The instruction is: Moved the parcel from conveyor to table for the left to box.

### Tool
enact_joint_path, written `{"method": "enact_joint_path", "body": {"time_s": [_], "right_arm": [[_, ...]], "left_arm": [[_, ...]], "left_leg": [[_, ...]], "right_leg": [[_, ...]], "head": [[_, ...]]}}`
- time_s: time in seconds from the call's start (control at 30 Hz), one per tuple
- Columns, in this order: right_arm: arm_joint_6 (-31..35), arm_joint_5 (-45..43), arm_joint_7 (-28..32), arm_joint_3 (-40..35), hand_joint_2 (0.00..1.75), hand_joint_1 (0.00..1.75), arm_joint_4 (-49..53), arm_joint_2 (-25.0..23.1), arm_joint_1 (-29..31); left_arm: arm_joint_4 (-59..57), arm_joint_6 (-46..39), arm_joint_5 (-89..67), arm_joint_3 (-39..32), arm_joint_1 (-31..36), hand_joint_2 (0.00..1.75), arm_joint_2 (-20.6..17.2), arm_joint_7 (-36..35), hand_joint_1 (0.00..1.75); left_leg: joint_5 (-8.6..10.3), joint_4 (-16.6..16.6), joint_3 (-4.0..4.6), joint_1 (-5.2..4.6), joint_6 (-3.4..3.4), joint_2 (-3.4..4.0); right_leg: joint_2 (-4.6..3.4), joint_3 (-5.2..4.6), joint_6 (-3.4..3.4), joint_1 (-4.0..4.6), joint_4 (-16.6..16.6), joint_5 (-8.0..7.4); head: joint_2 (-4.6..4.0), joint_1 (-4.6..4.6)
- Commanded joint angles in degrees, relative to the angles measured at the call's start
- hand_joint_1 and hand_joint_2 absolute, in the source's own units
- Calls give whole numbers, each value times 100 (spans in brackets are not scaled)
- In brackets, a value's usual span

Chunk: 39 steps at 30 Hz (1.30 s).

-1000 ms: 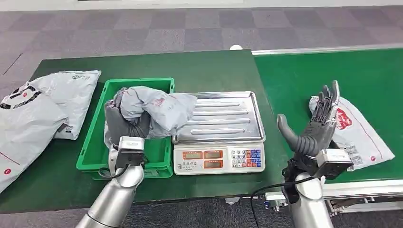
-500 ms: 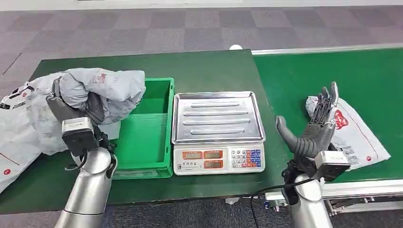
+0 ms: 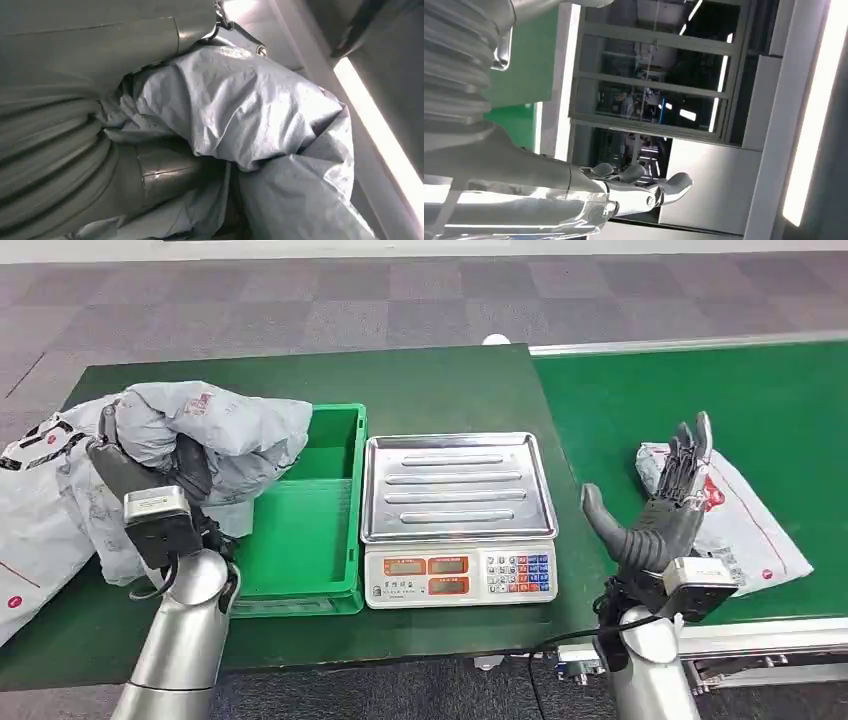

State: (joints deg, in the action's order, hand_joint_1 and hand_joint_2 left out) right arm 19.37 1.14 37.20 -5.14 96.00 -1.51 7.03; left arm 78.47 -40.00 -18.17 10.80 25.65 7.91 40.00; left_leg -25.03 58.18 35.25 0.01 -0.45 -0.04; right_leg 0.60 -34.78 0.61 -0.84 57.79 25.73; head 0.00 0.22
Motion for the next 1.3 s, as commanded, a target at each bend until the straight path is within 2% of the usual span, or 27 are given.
{"method": "enact_joint_path", "body": {"time_s": [0.03,0.2,0.23,0.27,0.4,0.53,0.9,1.1,1.13,1.17,1.23,1.3], "right_arm": [[33,-15,-110,-46,175,0,-161,115,199],[-60,12,-151,-50,175,0,-244,186,248],[-53,24,-156,-29,175,0,-225,186,238],[-76,61,-199,-7,175,0,-134,197,184],[-161,215,-271,-47,175,0,-185,143,153],[-178,299,-289,-126,175,0,-338,75,343],[-204,375,-363,-99,175,0,-298,84,265],[-258,420,-354,-132,175,0,-342,99,222],[-258,425,-354,-145,175,0,-358,102,242],[-269,430,-372,-173,175,0,-378,108,275],[-263,437,-383,-191,175,0,-376,109,284],[-234,436,-387,-188,175,0,-386,118,252]], "left_arm": [[-1325,0,-1913,-976,888,175,247,0,175],[-3498,0,-3325,-495,1644,175,144,-1253,175],[-4315,586,-4045,-161,1859,175,-31,-2027,175],[-4744,432,-4320,-108,1843,175,21,-2928,175],[-5526,163,-4130,-288,1879,175,-45,-3230,175],[-5513,196,-4127,-366,1861,175,-157,-3408,175],[-5352,351,-4213,-321,1707,175,-101,-3502,175],[-5060,0,-4698,-293,1598,175,-237,-3876,175],[-4917,0,-4811,-314,1555,175,-268,-3966,157],[-4474,0,-5239,-538,1372,175,-275,-4179,0],[-4104,0,-5436,-842,1209,175,-251,-4129,0],[-3350,0,-5396,-1522,900,175,-83,-3472,0]], "left_leg": [[-6,-8,-28,9,-2,6],[8,-10,-20,-1,0,-30],[8,-14,-25,5,0,-24],[10,-14,-28,6,0,-28],[6,-15,-34,-5,1,-11],[-3,-11,-38,4,-5,33],[1,-10,-25,5,-4,28],[0,-11,-27,6,-6,29],[0,-9,-22,6,-5,27],[-1,-14,-30,7,-6,31],[-3,-15,-32,7,-6,39],[-4,-13,-32,8,-7,41]], "right_leg": [[-12,31,-6,9,-18,-1],[27,28,-3,-1,-10,1],[20,34,-4,4,-19,-4],[23,39,-4,5,-22,-5],[9,32,-1,-6,-14,-3],[-39,27,-9,4,-16,-10],[-34,15,-7,5,-13,-12],[-35,16,-9,6,-14,-11],[-32,13,-8,6,-12,-11],[-37,19,-9,7,-17,-11],[-45,19,-9,7,-19,-12],[-46,19,-9,8,-17,-11]], "head": [[0,0],[0,0],[-2,0],[-2,0],[-2,2],[0,0],[-2,0],[0,0],[0,0],[0,0],[0,0],[0,0]]}}
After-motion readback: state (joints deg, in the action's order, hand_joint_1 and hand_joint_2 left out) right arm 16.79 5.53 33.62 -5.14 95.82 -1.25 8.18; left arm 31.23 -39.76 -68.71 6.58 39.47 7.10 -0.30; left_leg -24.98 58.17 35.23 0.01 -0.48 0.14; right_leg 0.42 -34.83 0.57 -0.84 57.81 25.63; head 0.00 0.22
